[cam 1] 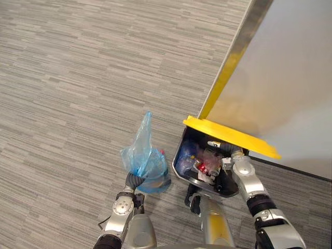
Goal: Gather rubbish on tea table into small bin, then transfer packed bag to large trash can.
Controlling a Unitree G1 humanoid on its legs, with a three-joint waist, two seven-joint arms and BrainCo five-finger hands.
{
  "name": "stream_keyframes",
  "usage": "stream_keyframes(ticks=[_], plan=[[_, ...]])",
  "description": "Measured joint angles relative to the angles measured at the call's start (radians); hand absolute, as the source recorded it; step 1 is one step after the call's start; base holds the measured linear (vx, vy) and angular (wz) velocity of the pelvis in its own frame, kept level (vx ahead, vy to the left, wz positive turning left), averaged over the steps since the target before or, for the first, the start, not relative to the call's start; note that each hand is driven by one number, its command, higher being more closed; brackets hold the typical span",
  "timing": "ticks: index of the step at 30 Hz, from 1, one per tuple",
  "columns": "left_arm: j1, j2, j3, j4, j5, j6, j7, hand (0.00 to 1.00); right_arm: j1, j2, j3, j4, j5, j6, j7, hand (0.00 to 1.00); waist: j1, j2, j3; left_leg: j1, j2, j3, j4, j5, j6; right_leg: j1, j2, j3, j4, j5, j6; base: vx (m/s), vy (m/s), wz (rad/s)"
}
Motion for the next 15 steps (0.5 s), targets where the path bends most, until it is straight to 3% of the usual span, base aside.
stream_keyframes(ticks=[5,8,15], plan=[[-0.042,0.031,-0.009,0.000,-0.009,-0.010,0.000,1.00,-0.105,-0.096,0.040,0.026,-0.026,0.001,0.000,0.00,-0.007,-0.005,0.039,-0.009,0.000,0.001,0.016,0.001,-0.001,0.000,0.002,0.002,-0.002,0.011,-0.018,0.00,0.004,-0.01],[-0.035,0.054,-0.021,0.000,-0.013,-0.012,-0.001,1.00,-0.130,-0.105,0.066,0.032,-0.042,0.001,0.001,0.00,-0.027,-0.007,0.040,-0.008,-0.002,0.001,0.019,-0.002,0.004,0.002,0.000,0.003,0.001,0.012,-0.019,0.03,0.028,0.01],[-0.041,0.075,-0.038,-0.003,-0.016,-0.013,-0.001,1.00,-0.190,-0.144,0.116,0.033,-0.074,0.000,0.003,0.00,-0.036,-0.014,0.074,0.007,-0.018,0.002,0.045,-0.017,0.028,0.027,-0.012,0.013,-0.001,0.014,-0.021,-0.01,0.035,0.00]])
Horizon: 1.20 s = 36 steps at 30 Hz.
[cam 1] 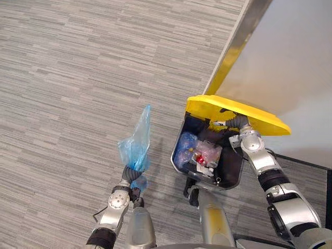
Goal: Gather rubbish on tea table into small bin, then transfer packed bag to large trash can.
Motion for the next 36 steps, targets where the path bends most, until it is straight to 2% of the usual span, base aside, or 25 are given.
stream_keyframes(ticks=[3,4,5,10,12,14,21,25,31,36], plan=[[0.001,0.007,-0.012,-0.010,-0.011,0.000,-0.001,1.00,-0.001,-0.010,0.003,0.000,-0.008,0.000,0.001,0.00,0.000,0.000,0.000,0.000,-0.002,0.000,0.005,-0.005,0.005,0.007,0.000,0.001,-0.014,0.002,0.007,0.00,0.048,0.00],[0.004,0.025,-0.075,-0.140,-0.083,-0.017,-0.028,1.00,-0.004,-0.037,0.033,0.000,-0.012,0.000,0.004,0.00,-0.018,0.001,0.002,0.003,-0.011,0.000,0.010,-0.008,0.009,0.022,-0.003,0.006,-0.036,0.021,0.000,0.05,0.106,-0.02],[0.000,0.024,-0.097,-0.162,-0.099,-0.031,-0.044,1.00,-0.004,-0.044,0.033,0.000,-0.021,0.000,0.004,0.00,-0.018,0.001,0.002,0.004,-0.011,0.000,0.011,-0.009,0.011,0.023,-0.003,0.007,-0.036,0.022,-0.002,0.05,0.112,-0.02],[-0.006,0.032,-0.191,-0.262,-0.129,-0.034,-0.052,1.00,-0.048,-0.069,0.058,0.041,-0.036,0.000,0.022,0.00,-0.027,0.001,0.002,0.009,-0.013,0.004,0.012,-0.018,0.011,0.025,-0.002,0.013,-0.037,0.022,-0.002,0.03,0.028,-0.04],[-0.004,0.041,-0.276,-0.365,-0.182,-0.045,-0.111,1.00,-0.088,-0.097,0.077,0.086,-0.081,0.002,0.027,0.00,-0.027,0.009,0.007,0.025,-0.015,0.014,0.011,-0.023,0.016,0.039,0.001,0.024,-0.049,0.028,0.007,0.02,0.049,-0.13],[-0.017,0.026,-0.315,-0.385,-0.198,-0.053,-0.130,1.00,-0.096,-0.104,0.080,0.100,-0.090,0.002,0.027,0.00,-0.029,0.013,0.009,0.032,-0.017,0.020,0.011,-0.027,0.017,0.044,0.000,0.030,-0.052,0.031,0.010,0.02,0.050,-0.08],[-0.194,-0.023,-0.471,-0.386,-0.254,-0.053,-0.130,1.00,-0.166,-0.105,0.117,0.143,-0.129,0.012,0.040,0.00,-0.058,0.021,0.013,0.032,-0.028,0.027,0.013,-0.030,0.020,0.044,-0.004,0.041,-0.061,0.044,-0.006,0.01,0.023,-0.03],[-0.345,-0.090,-0.558,-0.385,-0.252,-0.053,-0.122,1.00,-0.188,-0.104,0.119,0.144,-0.156,0.031,0.040,0.00,-0.071,0.030,0.019,0.033,-0.033,0.030,0.017,-0.030,0.020,0.044,-0.008,0.049,-0.061,0.050,-0.009,0.00,0.003,-0.01],[-0.393,-0.126,-0.600,-0.363,-0.212,-0.052,-0.102,1.00,-0.196,-0.103,0.119,0.144,-0.174,0.044,0.040,0.00,-0.072,0.031,0.019,0.033,-0.033,0.036,0.019,-0.033,0.025,0.035,-0.002,0.063,-0.061,0.057,-0.013,-0.02,-0.013,-0.07],[-0.470,-0.169,-0.626,-0.233,-0.171,-0.044,-0.082,1.00,-0.224,-0.103,0.121,0.144,-0.198,0.051,0.041,0.00,-0.077,0.032,0.027,0.020,-0.032,0.042,0.026,-0.032,0.024,0.022,0.001,0.067,-0.061,0.063,-0.004,-0.02,-0.028,-0.03]])
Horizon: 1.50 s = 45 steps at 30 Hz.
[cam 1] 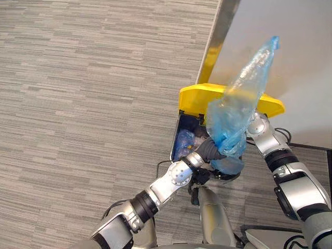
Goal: Gather rubbish on tea table into small bin, then transfer packed bag to large trash can.
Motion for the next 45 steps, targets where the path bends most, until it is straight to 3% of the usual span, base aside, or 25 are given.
stream_keyframes(ticks=[8,11,16,22,29,30,36,45], plan=[[-0.143,-0.062,-0.019,0.189,0.060,0.033,0.022,1.00,-0.108,0.000,0.003,-0.003,-0.028,0.002,-0.002,0.00,-0.012,-0.004,0.064,-0.061,0.005,0.016,0.064,-0.011,-0.008,-0.034,0.013,0.018,-0.026,0.027,0.020,-0.02,-0.003,-0.09],[-0.199,-0.083,-0.012,0.264,0.096,0.044,0.043,1.00,-0.118,0.001,0.004,-0.060,-0.086,0.002,-0.014,0.00,-0.010,-0.019,0.078,-0.109,0.020,0.027,0.107,-0.028,-0.008,-0.066,0.023,0.020,-0.035,0.044,0.004,0.01,0.003,-0.10],[-0.281,-0.113,0.112,0.399,0.159,0.056,0.075,1.00,-0.116,0.001,0.037,-0.201,-0.141,0.001,-0.027,0.00,-0.016,-0.040,0.107,-0.186,0.036,0.032,0.171,-0.054,-0.008,-0.120,0.029,0.023,-0.029,0.060,-0.007,0.01,0.013,-0.07],[-0.287,-0.106,0.239,0.504,0.224,0.094,0.092,1.00,-0.097,0.011,0.070,-0.307,-0.163,-0.002,-0.053,0.00,-0.003,-0.049,0.118,-0.228,0.042,0.045,0.189,-0.062,-0.009,-0.165,0.031,0.032,-0.015,0.060,-0.008,0.03,0.002,-0.04],[-0.315,-0.099,0.273,0.599,0.326,0.111,0.111,1.00,-0.080,0.043,0.109,-0.365,-0.173,-0.009,-0.066,0.00,0.002,-0.054,0.123,-0.291,0.053,0.048,0.232,-0.081,-0.007,-0.220,0.034,0.037,0.002,0.060,-0.008,0.01,0.005,-0.02],[-0.316,-0.099,0.275,0.604,0.332,0.113,0.111,0.00,-0.080,0.043,0.110,-0.366,-0.173,-0.009,-0.066,0.00,0.003,-0.054,0.123,-0.292,0.053,0.050,0.232,-0.081,-0.007,-0.222,0.034,0.038,0.003,0.060,-0.008,0.04,0.016,-0.06],[-0.316,-0.100,0.288,0.627,0.432,0.144,0.111,0.00,-0.080,0.041,0.116,-0.429,-0.173,-0.012,-0.075,0.00,0.001,-0.054,0.123,-0.328,0.061,0.075,0.270,-0.108,-0.001,-0.268,0.042,0.062,0.020,0.060,-0.009,0.04,0.028,-0.14],[-0.314,-0.102,0.315,0.647,0.461,0.162,0.105,0.00,-0.080,0.040,0.117,-0.429,-0.218,-0.009,-0.085,0.00,0.001,-0.054,0.123,-0.334,0.060,0.087,0.279,-0.118,0.006,-0.279,0.043,0.074,0.023,0.059,-0.009,0.02,0.019,-0.03]])
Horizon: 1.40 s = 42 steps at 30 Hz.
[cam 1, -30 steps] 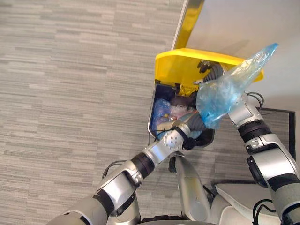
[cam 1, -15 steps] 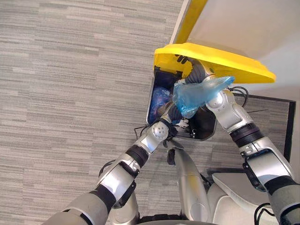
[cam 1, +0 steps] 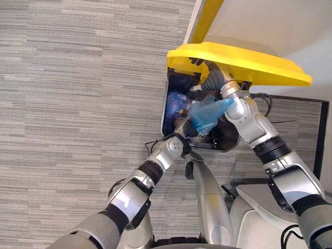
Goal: Gather rubbish on tea table into small bin, then transfer packed bag to large trash can.
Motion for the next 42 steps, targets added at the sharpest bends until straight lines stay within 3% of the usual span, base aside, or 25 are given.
stream_keyframes(ticks=[17,21,25,29,35,42], plan=[[0.070,0.002,0.032,-0.015,-0.004,0.003,0.004,0.00,0.104,-0.003,-0.064,-0.010,-0.022,0.008,-0.001,0.00,0.006,0.002,-0.002,0.058,-0.011,0.003,-0.004,0.000,0.001,0.053,-0.012,0.003,0.008,0.000,-0.001,0.00,0.001,0.00],[0.127,0.014,0.027,-0.119,-0.056,0.000,0.006,0.00,0.218,-0.003,-0.115,-0.094,-0.022,0.008,-0.001,0.00,0.011,0.004,-0.004,0.102,-0.014,-0.003,-0.026,0.010,-0.005,0.089,-0.016,-0.004,0.012,-0.007,-0.011,0.01,-0.007,0.06],[0.215,0.066,0.027,-0.263,-0.124,-0.043,0.005,0.00,0.369,0.000,-0.172,-0.128,-0.021,0.008,0.000,0.00,0.022,0.005,-0.010,0.186,-0.036,-0.016,-0.108,0.048,-0.012,0.151,-0.033,-0.018,0.009,-0.023,-0.019,0.01,-0.030,0.21],[0.363,0.139,0.054,-0.365,-0.185,-0.071,0.003,0.00,0.519,0.007,-0.206,-0.098,-0.021,0.007,0.004,0.00,0.031,0.014,-0.075,0.253,-0.054,-0.040,-0.211,0.087,-0.015,0.189,-0.042,-0.038,-0.001,-0.043,0.000,0.05,-0.067,0.19],[0.683,0.226,0.183,-0.442,-0.266,-0.089,-0.032,0.00,0.676,0.079,-0.260,0.007,-0.020,0.003,0.037,0.00,0.011,0.053,-0.160,0.391,-0.052,-0.064,-0.345,0.134,-0.027,0.298,-0.038,-0.072,-0.025,-0.070,0.020,0.08,-0.030,0.12],[0.824,0.225,0.356,-0.347,-0.288,-0.086,-0.067,0.00,0.766,0.170,-0.297,0.061,-0.020,-0.007,0.092,0.00,0.009,0.061,-0.235,0.448,-0.063,-0.077,-0.373,0.145,-0.026,0.352,-0.052,-0.085,-0.025,-0.086,0.026,0.03,0.027,0.08]])
